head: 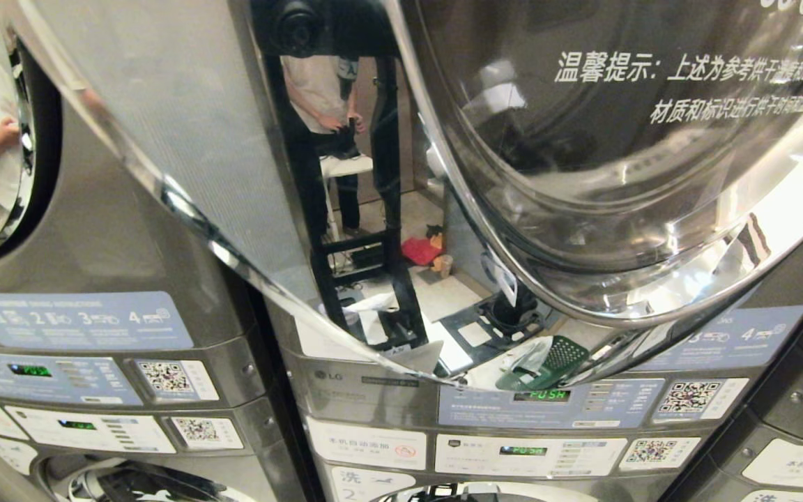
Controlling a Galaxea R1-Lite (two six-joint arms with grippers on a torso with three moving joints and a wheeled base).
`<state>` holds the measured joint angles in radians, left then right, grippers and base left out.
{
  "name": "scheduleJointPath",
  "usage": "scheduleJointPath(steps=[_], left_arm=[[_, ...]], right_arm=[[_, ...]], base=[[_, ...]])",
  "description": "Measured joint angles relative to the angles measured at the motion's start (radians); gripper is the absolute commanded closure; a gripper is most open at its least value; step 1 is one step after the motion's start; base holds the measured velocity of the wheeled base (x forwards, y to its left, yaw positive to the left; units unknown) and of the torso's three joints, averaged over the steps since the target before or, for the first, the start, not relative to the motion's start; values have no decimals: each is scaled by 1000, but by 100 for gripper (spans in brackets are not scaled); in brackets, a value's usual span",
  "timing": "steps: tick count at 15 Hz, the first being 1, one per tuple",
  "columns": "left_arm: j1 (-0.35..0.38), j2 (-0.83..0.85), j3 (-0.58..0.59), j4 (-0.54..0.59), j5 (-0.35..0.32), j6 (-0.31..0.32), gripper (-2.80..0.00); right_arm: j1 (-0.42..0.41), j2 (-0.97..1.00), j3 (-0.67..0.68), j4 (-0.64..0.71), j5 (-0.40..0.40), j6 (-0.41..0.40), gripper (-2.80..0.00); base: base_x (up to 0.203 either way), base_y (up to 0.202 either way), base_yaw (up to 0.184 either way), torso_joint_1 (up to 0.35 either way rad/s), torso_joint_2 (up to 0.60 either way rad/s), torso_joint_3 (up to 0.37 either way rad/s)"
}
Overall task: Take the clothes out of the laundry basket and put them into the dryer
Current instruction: Open the dryer
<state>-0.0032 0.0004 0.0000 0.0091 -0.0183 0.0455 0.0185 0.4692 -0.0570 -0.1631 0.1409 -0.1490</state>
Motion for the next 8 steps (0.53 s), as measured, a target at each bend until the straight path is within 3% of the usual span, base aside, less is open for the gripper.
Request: scheduleJointPath(steps=[4,8], left_arm=[[0,0,0,0,0,0,0],[0,0,0,0,0,0,0]], right_arm=[[-41,-194,53,80,-65,-26,0],[-31,-394,57,118,-77,-14,0]], base=[[0,0,0,0,0,0],[0,0,0,0,0,0]])
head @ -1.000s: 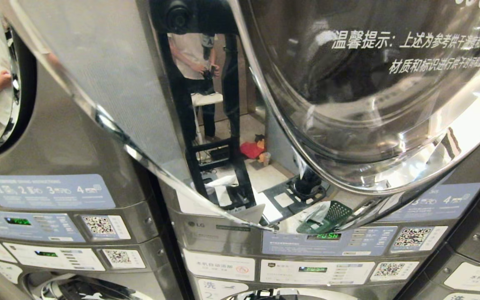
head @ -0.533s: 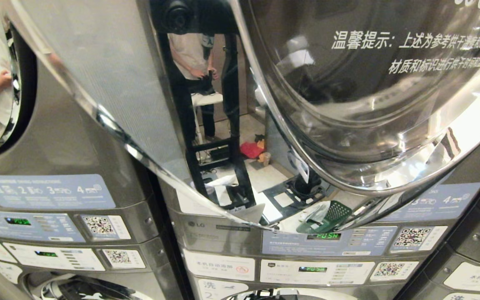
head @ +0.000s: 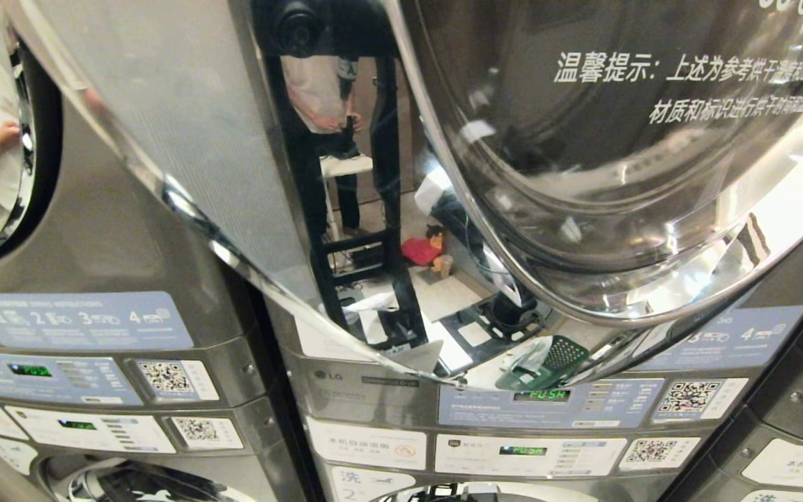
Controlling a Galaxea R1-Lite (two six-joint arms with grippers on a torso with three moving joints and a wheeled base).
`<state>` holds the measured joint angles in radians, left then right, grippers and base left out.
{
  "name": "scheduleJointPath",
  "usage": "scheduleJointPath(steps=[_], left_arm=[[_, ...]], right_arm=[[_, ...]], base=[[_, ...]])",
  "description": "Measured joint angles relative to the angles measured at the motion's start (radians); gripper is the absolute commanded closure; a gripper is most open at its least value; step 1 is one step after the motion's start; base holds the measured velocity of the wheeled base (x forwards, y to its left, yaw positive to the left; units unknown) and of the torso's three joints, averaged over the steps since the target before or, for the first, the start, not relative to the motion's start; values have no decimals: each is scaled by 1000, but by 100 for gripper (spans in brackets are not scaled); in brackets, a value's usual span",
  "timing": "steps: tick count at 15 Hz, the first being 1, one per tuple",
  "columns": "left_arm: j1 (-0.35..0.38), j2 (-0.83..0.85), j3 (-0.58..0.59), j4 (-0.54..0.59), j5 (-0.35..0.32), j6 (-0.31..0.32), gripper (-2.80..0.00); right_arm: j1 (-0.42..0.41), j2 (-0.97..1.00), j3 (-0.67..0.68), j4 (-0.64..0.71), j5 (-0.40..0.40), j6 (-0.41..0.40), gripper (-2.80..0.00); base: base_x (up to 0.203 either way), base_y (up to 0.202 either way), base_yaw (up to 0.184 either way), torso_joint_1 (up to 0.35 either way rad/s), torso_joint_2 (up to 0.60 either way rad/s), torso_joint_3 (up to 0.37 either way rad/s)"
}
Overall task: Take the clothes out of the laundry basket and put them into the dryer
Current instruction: Open the dryer
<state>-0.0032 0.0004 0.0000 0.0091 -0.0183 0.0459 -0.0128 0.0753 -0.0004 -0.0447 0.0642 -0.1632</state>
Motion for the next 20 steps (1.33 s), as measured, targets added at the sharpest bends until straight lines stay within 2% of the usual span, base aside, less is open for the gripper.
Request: scheduleJointPath(steps=[8,15,20], left_arm=[[0,0,0,0,0,0,0],[0,0,0,-1,-2,0,0],[0,0,0,-1,-1,-7,0]], right_arm=[[4,-75,0,4,-35,56,0],[4,-76,0,4,-36,59,0],[4,-76,0,1,-38,86,0]], base=[[0,0,0,0,0,0],[0,0,0,0,0,0],[-179,0,0,1,7,3]])
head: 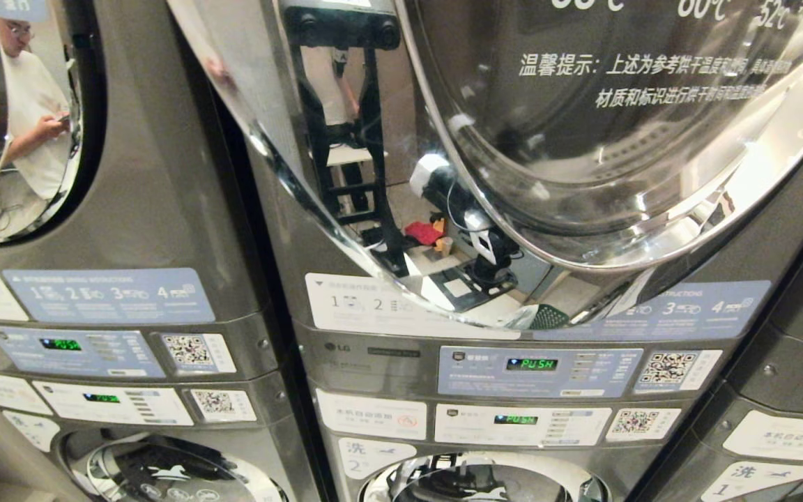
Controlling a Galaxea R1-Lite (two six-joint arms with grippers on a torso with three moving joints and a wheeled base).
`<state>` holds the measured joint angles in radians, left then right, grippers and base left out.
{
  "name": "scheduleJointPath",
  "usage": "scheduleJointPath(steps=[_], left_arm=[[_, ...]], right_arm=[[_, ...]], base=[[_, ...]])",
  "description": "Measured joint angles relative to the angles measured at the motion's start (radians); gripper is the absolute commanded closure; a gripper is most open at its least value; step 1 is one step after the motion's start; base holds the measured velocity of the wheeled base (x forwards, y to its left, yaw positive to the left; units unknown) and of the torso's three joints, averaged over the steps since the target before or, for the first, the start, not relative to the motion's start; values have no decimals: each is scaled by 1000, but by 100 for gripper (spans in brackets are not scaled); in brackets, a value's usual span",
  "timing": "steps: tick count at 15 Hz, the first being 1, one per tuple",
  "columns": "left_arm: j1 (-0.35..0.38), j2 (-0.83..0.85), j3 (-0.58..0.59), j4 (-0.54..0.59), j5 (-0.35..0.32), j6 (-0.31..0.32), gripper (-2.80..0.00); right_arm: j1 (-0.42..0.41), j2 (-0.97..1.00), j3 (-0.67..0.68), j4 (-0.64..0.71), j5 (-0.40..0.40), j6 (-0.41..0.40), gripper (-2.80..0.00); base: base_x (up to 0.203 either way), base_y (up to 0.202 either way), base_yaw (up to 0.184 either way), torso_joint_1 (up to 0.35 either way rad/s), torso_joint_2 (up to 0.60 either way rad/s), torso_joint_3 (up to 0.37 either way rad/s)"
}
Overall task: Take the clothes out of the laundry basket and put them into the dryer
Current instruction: Open the dryer
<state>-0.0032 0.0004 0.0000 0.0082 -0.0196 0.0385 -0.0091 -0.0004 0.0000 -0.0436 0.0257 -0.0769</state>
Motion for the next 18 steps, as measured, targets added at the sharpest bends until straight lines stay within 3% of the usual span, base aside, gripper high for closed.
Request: scheduleJointPath(steps=[13,18], left_arm=[[0,0,0,1,-1,5,0],[0,0,0,3,-1,11,0]], right_arm=[[0,0,0,-3,-3,38,0],[0,0,0,-3,-3,39,0]], base=[[-190,0,1,1,2,3],[-12,0,1,9,2,1]])
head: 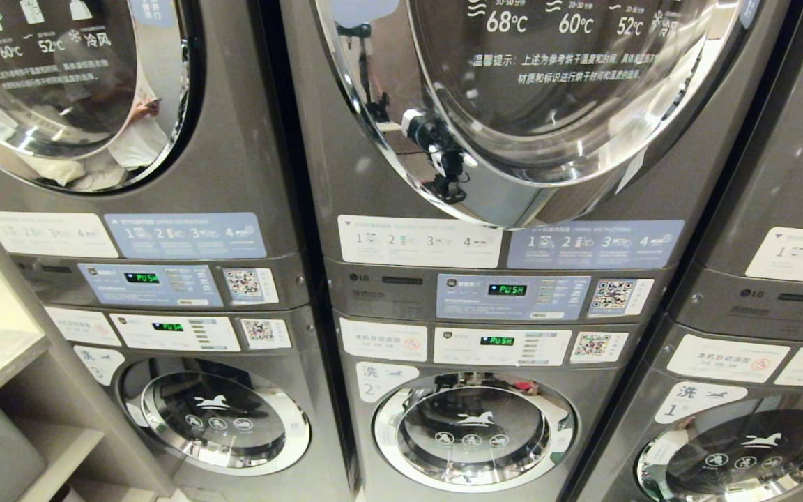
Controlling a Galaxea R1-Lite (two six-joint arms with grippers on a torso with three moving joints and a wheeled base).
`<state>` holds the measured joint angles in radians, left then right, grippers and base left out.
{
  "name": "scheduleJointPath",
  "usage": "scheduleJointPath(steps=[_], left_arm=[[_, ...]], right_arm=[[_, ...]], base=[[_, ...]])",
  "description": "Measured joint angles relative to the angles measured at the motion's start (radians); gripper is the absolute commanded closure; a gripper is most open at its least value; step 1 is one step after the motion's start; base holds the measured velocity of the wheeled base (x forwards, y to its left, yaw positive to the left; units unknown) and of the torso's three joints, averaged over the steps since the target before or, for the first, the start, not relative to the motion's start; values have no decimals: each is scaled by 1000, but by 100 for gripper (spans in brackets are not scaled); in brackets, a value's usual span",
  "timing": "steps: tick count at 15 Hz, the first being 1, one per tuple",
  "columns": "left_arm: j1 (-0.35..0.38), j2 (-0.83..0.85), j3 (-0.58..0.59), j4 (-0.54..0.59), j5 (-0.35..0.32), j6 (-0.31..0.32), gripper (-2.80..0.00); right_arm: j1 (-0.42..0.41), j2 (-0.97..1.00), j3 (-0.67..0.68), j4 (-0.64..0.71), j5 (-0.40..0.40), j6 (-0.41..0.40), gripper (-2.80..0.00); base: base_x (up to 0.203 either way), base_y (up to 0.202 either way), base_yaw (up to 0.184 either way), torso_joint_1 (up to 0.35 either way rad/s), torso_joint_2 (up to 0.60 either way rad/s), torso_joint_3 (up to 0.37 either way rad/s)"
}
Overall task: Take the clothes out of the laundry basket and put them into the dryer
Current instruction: Open the dryer
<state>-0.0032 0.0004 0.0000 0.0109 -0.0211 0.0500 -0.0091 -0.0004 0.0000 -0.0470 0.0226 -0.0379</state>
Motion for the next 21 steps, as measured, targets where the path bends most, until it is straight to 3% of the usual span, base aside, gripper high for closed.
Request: scheduleJointPath(steps=[6,21], left_arm=[[0,0,0,1,0,0,0],[0,0,0,1,1,0,0]], right_arm=[[0,0,0,-1,-1,1,0],[0,0,0,0,-3,1,0]], base=[[-1,-49,2,1,2,2],[0,-195,2,3,2,3]])
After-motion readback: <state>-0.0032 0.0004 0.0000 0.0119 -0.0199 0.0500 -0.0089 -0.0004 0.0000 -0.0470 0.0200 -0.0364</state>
